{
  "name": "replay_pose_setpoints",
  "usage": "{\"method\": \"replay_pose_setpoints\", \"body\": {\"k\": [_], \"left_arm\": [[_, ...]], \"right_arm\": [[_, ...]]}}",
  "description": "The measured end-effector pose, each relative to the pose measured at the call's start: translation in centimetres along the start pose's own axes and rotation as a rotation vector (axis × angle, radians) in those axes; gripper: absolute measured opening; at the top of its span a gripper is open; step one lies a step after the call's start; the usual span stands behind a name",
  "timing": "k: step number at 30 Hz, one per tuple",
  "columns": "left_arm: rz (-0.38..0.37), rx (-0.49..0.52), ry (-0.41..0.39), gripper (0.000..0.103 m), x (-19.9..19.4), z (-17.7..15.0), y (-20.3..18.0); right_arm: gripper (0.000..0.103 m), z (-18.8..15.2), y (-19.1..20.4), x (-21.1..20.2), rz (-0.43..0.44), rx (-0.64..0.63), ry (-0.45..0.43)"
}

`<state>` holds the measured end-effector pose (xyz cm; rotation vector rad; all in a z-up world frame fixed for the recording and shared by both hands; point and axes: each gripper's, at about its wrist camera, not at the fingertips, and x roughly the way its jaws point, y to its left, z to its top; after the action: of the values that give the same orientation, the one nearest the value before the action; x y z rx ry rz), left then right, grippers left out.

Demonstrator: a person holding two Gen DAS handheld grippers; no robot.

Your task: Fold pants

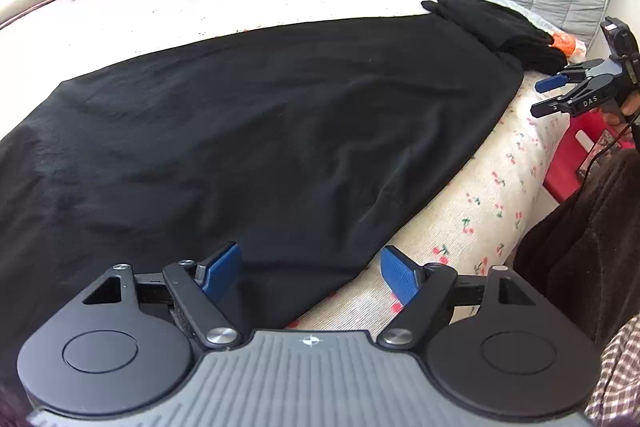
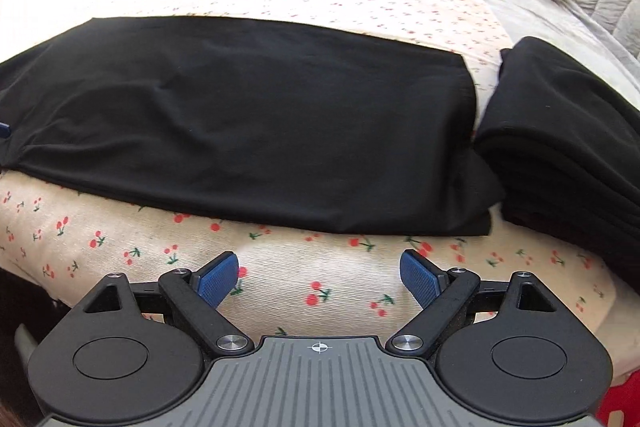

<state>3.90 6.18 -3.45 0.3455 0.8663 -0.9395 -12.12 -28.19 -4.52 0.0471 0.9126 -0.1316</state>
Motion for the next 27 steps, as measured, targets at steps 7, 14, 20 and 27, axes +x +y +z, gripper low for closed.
{"method": "replay_pose_setpoints", "body": {"k": [7,14,20,27], "left_arm": [[0.03,-0.021,-0.05,0.08,1.5,2.6,-1.7],[0.018,-0.133,-0.113,0.08,1.8,4.9,-2.2],[-0.019,-0.268,-0.116,0.08,3.8,5.2,-1.6],[-0.056,-0.396,-0.134,0.077,4.4,5.1,-0.1]], "right_arm": [[0.077,-0.4,-7.0,1.7,-0.031,0.447,-0.067],[0.056,-1.8,-10.5,2.7,0.003,0.855,-0.171],[0.034,-3.1,-9.4,3.4,-0.091,0.945,-0.248],[0.005,-2.1,-7.7,3.3,-0.083,0.868,-0.265]]}}
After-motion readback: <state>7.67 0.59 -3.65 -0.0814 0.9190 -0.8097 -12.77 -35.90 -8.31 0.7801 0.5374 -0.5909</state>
